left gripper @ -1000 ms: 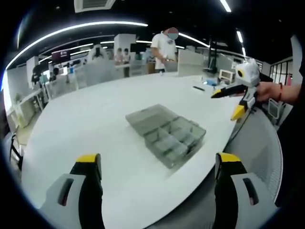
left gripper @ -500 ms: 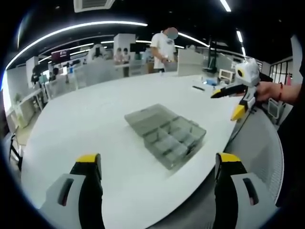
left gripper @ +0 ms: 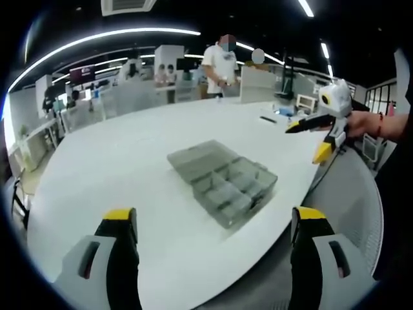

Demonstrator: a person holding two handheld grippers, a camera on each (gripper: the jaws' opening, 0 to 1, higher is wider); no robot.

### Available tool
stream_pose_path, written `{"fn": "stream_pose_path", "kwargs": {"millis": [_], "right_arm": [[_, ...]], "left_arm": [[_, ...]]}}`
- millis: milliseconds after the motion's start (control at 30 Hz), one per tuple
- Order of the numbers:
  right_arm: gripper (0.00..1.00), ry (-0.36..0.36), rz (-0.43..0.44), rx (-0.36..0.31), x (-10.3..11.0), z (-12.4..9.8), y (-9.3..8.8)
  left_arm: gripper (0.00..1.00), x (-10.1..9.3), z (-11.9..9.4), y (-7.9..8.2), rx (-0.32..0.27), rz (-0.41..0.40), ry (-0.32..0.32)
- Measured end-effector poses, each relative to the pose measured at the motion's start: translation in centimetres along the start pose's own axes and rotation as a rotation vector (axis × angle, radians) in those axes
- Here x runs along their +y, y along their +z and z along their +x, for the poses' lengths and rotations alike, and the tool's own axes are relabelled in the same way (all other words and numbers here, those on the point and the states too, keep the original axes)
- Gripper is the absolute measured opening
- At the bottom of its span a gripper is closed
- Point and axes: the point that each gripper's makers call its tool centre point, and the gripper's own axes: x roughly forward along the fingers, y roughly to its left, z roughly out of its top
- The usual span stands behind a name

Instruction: Insert the divider into the dual guide fixture by aligning both edges with the guide slots and pushing it downward to the bottom, including one-sided entry, uneven engagement, binding, and posture correction.

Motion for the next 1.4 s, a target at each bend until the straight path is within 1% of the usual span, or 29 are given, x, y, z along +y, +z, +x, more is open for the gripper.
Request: {"fn": "stream_pose_path", "kwargs": {"millis": [433, 967, 1067, 1400], "right_arm": [[0.95, 0.005, -0.004, 0.001, 0.34, 0.27, 0.18], [0.96, 0.005, -0.007, -0.006, 0.23, 0.41, 0.59], [0.96, 0.003, -0.007, -0.001, 0.17, 0.41, 0.44], [0.96, 0.008, -0.002, 0.002, 0.57, 0.52, 0.33]], "left_arm": [[0.98, 0.38, -0.52, 0.06, 0.0, 0.004, 0.007], [0.98, 0.43, -0.24, -0.07, 0.005, 0.004, 0.001], [0.98, 0.45, -0.29, 0.14, -0.005, 0.002, 0.0], [0.98, 0.44, -0.6, -0.1, -0.002, -0.002, 0.002]]}}
